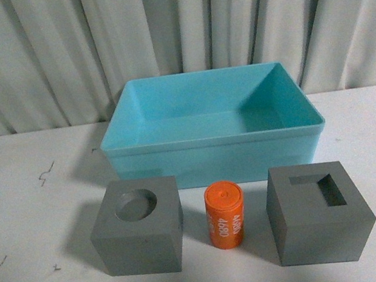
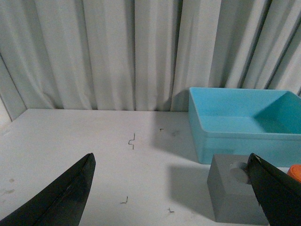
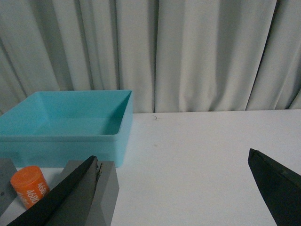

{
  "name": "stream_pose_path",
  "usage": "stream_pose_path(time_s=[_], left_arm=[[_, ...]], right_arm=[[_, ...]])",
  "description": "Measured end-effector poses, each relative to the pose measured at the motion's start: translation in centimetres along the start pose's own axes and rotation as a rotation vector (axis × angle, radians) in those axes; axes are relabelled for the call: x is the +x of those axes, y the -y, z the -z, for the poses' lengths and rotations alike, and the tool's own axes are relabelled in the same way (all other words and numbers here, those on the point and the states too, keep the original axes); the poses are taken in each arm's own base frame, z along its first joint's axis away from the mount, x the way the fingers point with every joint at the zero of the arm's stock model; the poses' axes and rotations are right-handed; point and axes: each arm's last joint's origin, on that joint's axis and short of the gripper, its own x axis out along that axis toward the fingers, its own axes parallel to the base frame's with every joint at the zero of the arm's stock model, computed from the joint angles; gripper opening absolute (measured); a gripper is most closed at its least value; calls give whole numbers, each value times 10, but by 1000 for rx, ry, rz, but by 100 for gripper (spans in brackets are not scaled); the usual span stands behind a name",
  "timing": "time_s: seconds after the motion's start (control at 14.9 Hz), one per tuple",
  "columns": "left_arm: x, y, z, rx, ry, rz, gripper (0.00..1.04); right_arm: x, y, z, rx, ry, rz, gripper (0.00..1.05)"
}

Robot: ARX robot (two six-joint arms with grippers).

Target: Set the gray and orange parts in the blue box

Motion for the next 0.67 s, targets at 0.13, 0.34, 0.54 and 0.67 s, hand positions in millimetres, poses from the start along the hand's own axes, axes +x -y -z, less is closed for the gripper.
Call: stream_pose_path(time_s=[0.13, 0.34, 0.54, 0.67], left_arm=[[0, 0, 0, 0, 0, 0, 98], [0, 0, 0, 0, 0, 0, 98], [0, 0, 0, 0, 0, 0, 98], [0, 0, 0, 0, 0, 0, 98]], right_arm=[[0, 0, 0, 0, 0, 0, 98], [0, 0, 0, 0, 0, 0, 98], [0, 0, 0, 0, 0, 0, 98], [0, 0, 0, 0, 0, 0, 98]])
